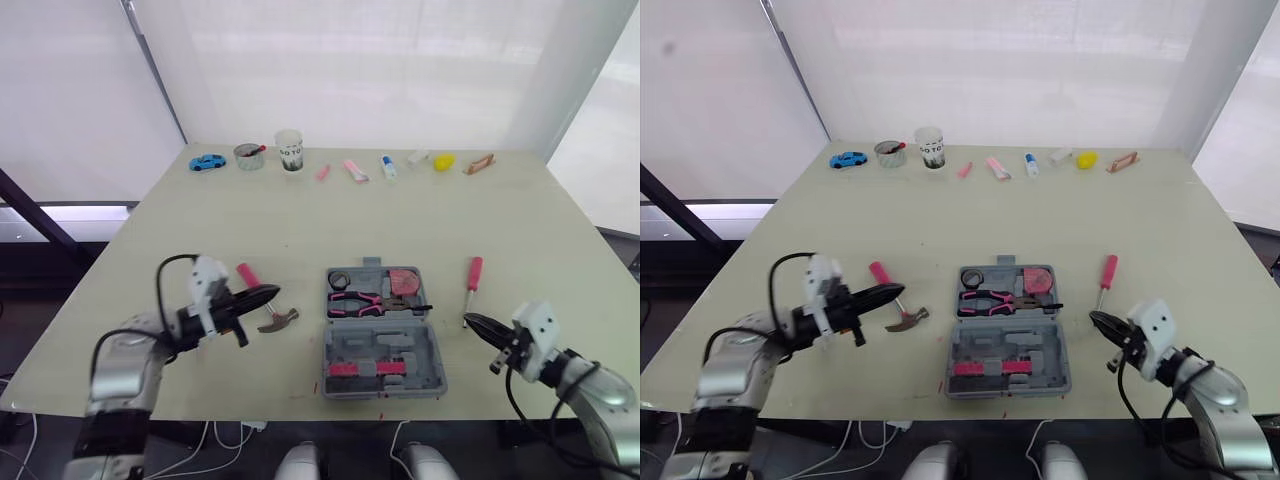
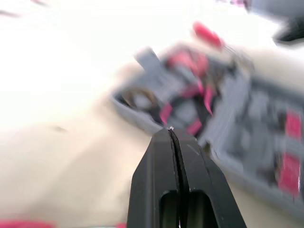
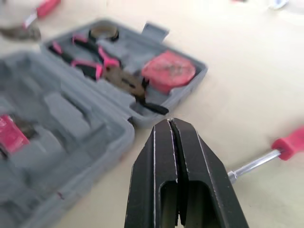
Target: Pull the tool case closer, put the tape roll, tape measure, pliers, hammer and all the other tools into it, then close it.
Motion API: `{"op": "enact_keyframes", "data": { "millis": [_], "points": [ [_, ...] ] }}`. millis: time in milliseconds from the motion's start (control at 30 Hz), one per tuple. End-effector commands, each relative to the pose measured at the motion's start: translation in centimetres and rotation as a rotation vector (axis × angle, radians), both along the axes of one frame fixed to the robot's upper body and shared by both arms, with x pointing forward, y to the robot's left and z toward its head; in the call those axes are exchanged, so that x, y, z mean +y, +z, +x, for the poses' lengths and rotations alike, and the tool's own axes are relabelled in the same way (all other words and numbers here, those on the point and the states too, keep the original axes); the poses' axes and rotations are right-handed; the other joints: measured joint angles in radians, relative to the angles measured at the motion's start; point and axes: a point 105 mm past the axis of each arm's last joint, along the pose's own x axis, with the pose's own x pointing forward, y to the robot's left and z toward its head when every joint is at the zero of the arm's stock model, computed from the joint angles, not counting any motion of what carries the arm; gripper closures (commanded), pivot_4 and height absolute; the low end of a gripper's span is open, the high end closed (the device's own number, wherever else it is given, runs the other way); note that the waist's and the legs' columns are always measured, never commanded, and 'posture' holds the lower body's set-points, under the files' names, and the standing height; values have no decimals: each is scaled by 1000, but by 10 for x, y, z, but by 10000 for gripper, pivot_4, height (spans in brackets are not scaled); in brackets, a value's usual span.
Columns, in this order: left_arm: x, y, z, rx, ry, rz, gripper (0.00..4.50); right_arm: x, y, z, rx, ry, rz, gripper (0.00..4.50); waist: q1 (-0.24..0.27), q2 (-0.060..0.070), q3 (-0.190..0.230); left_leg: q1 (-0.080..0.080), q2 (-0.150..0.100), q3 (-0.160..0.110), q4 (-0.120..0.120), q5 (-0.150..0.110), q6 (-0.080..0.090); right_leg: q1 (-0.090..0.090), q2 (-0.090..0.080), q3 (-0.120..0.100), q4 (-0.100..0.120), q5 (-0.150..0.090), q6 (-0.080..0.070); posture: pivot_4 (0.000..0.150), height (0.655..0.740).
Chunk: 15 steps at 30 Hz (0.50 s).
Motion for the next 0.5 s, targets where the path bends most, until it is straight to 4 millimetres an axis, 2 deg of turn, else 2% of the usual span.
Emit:
{"op": "enact_keyframes", "data": {
  "millis": [33,67,200,233,300,400,433,467,500],
  "points": [
    [20,15,-12,-74,78,-25,44442,-18,18,-10,-60,-98,43,45000,0,0,0,1,0,0,0,0,0,0,0,1,0,0,0,1500,7400],
    [25,14,-16,-73,105,-32,44442,-24,17,-15,-56,-119,47,45000,0,0,0,1,0,0,0,0,0,0,0,1,0,0,0,1500,7400],
    [59,0,-40,-41,219,-16,35053,-62,9,-38,-39,-279,46,45000,2,0,0,3,0,1,0,0,0,1,-1,1,0,-2,-4,1500,7400],
    [69,-6,-49,-24,249,-12,29888,-71,6,-46,-31,-327,56,39899,1,0,0,3,0,1,0,0,0,1,-1,2,0,-2,-4,1500,7400],
    [85,-16,-63,1,302,-8,22723,-83,2,-59,-22,-387,67,32683,-1,0,0,4,1,2,-2,0,0,1,-1,3,-1,-3,-4,1500,7400],
    [112,-29,-81,14,410,35,6793,-98,-1,-75,-25,-451,81,16159,-1,0,0,4,1,3,-3,0,0,0,-1,3,-1,-3,-3,1500,7400],
    [120,-32,-84,5,456,56,2700,-103,-2,-80,-26,-475,95,11808,-1,-1,0,4,2,3,-3,0,0,0,-1,3,-1,-4,-2,1500,7400],
    [128,-35,-88,2,501,74,0,-108,-3,-85,-30,-499,113,7036,-1,-1,0,5,2,3,-3,0,0,0,-2,3,-1,-5,-1,1500,7400],
    [136,-38,-93,1,540,88,0,-112,-4,-92,-30,-516,115,2557,-1,-1,0,6,3,2,-3,0,0,1,-3,3,-1,-5,-1,1500,7400]
  ]
}}
